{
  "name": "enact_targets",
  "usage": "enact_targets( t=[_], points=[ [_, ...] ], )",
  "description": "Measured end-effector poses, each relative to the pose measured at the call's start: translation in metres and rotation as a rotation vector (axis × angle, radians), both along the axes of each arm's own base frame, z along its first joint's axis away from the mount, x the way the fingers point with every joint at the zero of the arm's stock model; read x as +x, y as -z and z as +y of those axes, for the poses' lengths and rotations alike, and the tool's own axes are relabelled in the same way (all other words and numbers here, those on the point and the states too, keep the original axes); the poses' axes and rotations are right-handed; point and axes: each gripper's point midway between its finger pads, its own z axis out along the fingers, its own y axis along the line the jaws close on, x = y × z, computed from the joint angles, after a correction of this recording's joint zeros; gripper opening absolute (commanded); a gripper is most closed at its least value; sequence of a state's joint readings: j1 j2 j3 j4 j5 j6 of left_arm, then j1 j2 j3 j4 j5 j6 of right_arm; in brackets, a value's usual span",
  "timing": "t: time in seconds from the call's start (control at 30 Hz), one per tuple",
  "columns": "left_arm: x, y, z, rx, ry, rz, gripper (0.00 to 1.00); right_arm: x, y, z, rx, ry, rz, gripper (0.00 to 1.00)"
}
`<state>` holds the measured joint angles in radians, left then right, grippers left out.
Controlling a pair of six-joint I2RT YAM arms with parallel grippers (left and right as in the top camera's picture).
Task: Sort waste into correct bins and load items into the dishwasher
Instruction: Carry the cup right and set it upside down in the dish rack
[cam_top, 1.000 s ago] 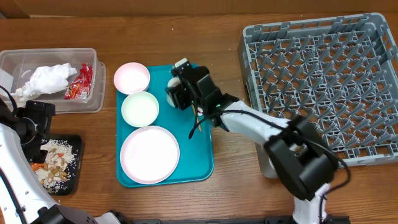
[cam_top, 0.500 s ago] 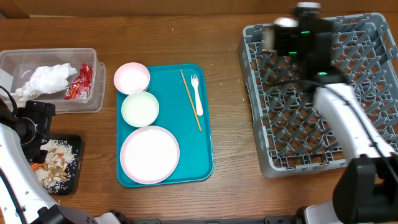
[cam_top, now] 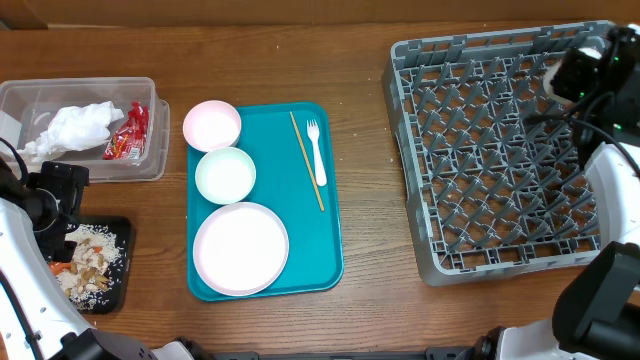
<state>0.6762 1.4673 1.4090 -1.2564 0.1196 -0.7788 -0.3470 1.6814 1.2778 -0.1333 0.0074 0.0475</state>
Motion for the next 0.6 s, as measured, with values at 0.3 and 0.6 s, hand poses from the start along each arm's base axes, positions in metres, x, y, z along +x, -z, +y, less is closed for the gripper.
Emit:
enact_targets(
  t=[0.3, 0.6],
  points=[
    [0.0, 0.0, 0.0, 0.0, 0.0, 0.0, 1.0, 0.001, 0.024, 0.001, 0.023, -0.004, 0.058, 0.87],
    [0.0, 0.0, 0.0, 0.0, 0.0, 0.0, 1.0, -0.004, 0.023, 0.007, 0.041, -0.022, 0.075, 0.88]
  ],
)
